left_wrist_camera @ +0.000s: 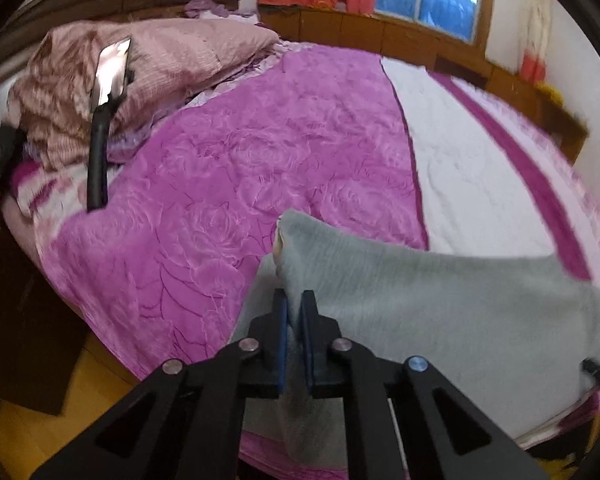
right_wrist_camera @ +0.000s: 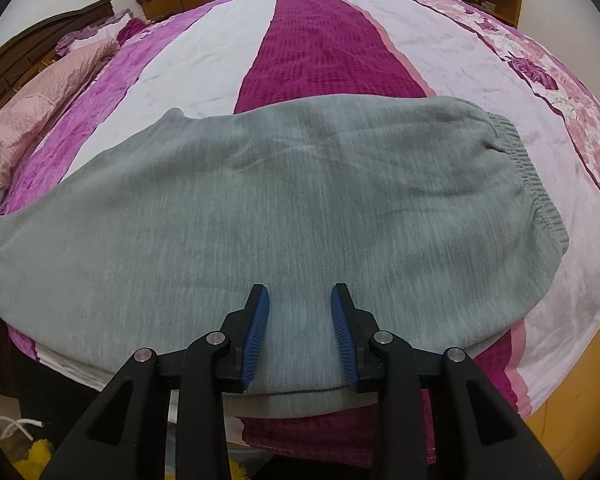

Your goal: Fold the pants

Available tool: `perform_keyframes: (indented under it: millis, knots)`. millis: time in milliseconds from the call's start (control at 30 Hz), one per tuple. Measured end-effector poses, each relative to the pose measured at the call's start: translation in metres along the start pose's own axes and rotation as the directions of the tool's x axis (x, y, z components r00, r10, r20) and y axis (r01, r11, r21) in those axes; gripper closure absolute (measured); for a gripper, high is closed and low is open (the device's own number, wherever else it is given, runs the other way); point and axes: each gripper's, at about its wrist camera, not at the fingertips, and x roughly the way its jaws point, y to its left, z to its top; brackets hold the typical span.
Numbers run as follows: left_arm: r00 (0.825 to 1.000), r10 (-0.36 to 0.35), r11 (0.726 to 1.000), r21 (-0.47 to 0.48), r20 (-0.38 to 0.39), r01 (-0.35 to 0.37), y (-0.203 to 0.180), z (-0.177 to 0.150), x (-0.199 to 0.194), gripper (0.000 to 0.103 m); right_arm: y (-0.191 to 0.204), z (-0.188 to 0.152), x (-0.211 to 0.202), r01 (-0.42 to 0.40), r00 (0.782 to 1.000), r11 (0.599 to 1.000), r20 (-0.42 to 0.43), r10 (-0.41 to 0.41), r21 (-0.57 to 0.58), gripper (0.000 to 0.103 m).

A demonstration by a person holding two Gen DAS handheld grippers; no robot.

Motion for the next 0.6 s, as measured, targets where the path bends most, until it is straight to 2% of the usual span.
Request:
perform_keyframes:
  millis: [67,167,300,400,500,567,600]
  knots:
    - [0.999,0.033,0.999,0.005,-0.023,-0.033,0.000,0.000,0.007,0.090,-0.001,0.001,0.001,-0.005,1.000,1.000,-0.002,0.005,0.002,0.077]
    - [0.998,0.038,0.998,-0.048,-0.041,-0.040,0.015,0.000,0.011,0.089,-0.002,0.001,0.001,-0.007,1.000,1.000,-0.003,0.007,0.001,0.077]
    - [0.997,0.067,0.996,-0.061,-0.040,-0.069,0.034,-0.005,-0.001,0.089,-0.001,0.002,0.000,-0.003,1.000,1.000,-0.008,0.003,-0.003,0.077]
    - [0.998,0.023,0.995,-0.090,-0.061,-0.029,0.045,-0.014,-0.014,0.088,-0.003,0.006,-0.004,-0.014,1.000,1.000,-0.021,0.014,0.013,0.077]
    - [0.996,-0.045,0.992,-0.125,-0.080,0.035,0.048,-0.028,-0.027,0.076,-0.007,0.008,-0.015,-0.023,1.000,0.999,-0.008,0.024,0.035,0.077]
    - [0.994,-0.064,0.991,-0.123,-0.084,0.053,0.046,-0.039,-0.035,0.061,-0.008,0.009,-0.024,-0.020,1.000,0.999,0.014,0.020,0.033,0.077]
    - [0.994,-0.060,0.993,-0.107,-0.088,0.050,0.043,-0.046,-0.039,0.059,-0.008,0.009,-0.026,-0.022,1.000,0.999,0.018,0.021,0.031,0.077]
